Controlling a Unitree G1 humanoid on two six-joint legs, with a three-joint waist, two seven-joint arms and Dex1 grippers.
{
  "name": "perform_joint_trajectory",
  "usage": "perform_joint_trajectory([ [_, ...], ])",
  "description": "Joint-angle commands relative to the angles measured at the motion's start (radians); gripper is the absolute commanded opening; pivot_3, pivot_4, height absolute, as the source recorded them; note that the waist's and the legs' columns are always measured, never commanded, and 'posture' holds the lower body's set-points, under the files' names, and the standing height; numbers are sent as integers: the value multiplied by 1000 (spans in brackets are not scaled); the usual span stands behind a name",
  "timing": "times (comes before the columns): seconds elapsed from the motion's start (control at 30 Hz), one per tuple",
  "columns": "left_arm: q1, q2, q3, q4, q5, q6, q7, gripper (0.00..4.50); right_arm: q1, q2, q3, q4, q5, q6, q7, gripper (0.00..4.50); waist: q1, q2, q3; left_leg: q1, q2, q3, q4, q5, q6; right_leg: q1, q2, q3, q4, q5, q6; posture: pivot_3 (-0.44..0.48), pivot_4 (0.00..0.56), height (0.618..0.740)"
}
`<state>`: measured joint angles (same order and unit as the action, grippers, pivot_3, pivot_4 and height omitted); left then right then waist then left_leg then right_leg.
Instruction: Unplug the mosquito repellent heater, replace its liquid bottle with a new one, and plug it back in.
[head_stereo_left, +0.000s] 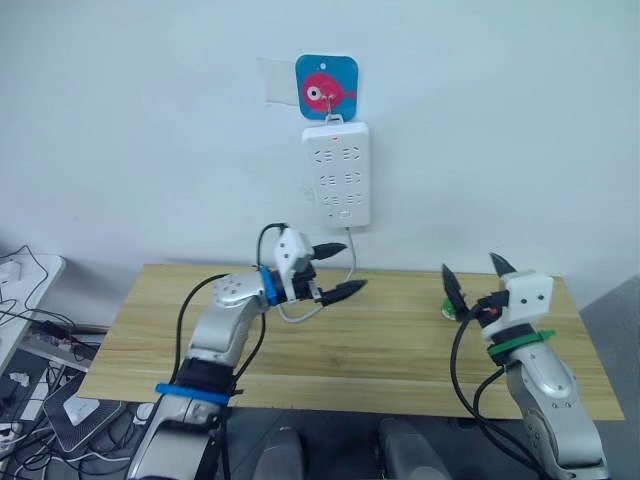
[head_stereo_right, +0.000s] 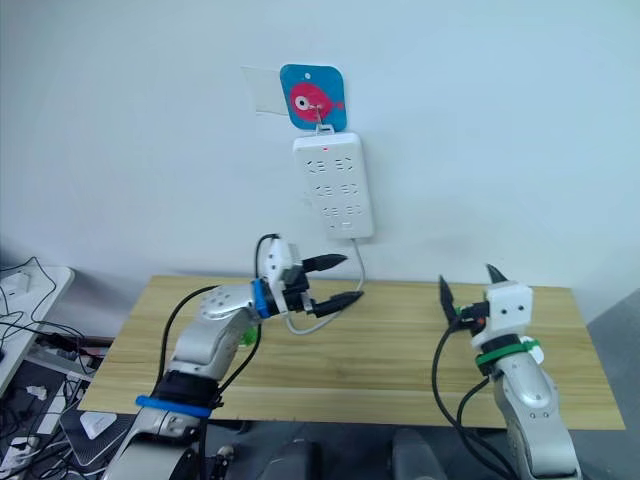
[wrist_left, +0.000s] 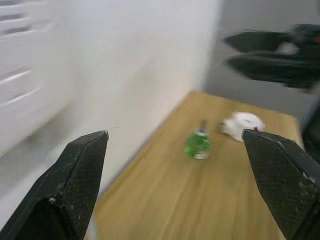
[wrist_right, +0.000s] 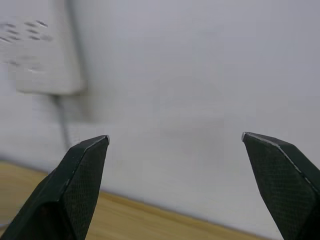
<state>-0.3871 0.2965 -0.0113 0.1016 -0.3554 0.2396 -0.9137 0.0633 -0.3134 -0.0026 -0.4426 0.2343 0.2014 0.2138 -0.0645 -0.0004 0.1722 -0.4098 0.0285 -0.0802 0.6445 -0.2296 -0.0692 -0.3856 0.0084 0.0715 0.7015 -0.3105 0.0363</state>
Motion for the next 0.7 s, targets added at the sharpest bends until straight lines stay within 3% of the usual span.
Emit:
perform_joint_trajectory([
  [0.03, 71, 7, 79, -147, -30, 35, 121, 4500, -110, -12, 42, -28, 52, 121, 63, 4461, 7, 0, 0, 0, 0, 0, 0, 0, 0, 0, 0, 0, 0, 0, 0, 55, 143, 740],
  [0.17, 279, -4, 158, -263, 8, 21, 281, 4500, -296, -44, 170, 51, 106, 241, 259, 4461, 15, -1, 0, 1, 0, 2, -2, -1, 1, 0, -1, 1, -2, 0, -1, 138, 160, 740],
  [0.33, 429, -65, 225, -319, 59, -57, 459, 4500, -413, -10, 200, 136, 135, 291, 333, 4461, 66, -3, 2, 1, 0, -2, -2, -2, 2, 1, -1, -2, -3, -1, -2, 195, 172, 740],
  [0.57, 633, -117, 252, -281, 119, -259, 525, 4500, -466, -18, 270, 162, 153, 307, 486, 4461, 97, -5, 3, -1, 0, 1, -2, -6, 3, 1, -2, -1, -9, -1, -2, 225, 190, 740],
  [0.7, 641, -125, 252, -125, 143, -360, 528, 4500, -498, -36, 317, 201, 124, 294, 556, 4461, 91, -7, 5, 1, 0, 1, -2, -6, 3, 2, -2, -1, -8, -1, -2, 225, 198, 740],
])
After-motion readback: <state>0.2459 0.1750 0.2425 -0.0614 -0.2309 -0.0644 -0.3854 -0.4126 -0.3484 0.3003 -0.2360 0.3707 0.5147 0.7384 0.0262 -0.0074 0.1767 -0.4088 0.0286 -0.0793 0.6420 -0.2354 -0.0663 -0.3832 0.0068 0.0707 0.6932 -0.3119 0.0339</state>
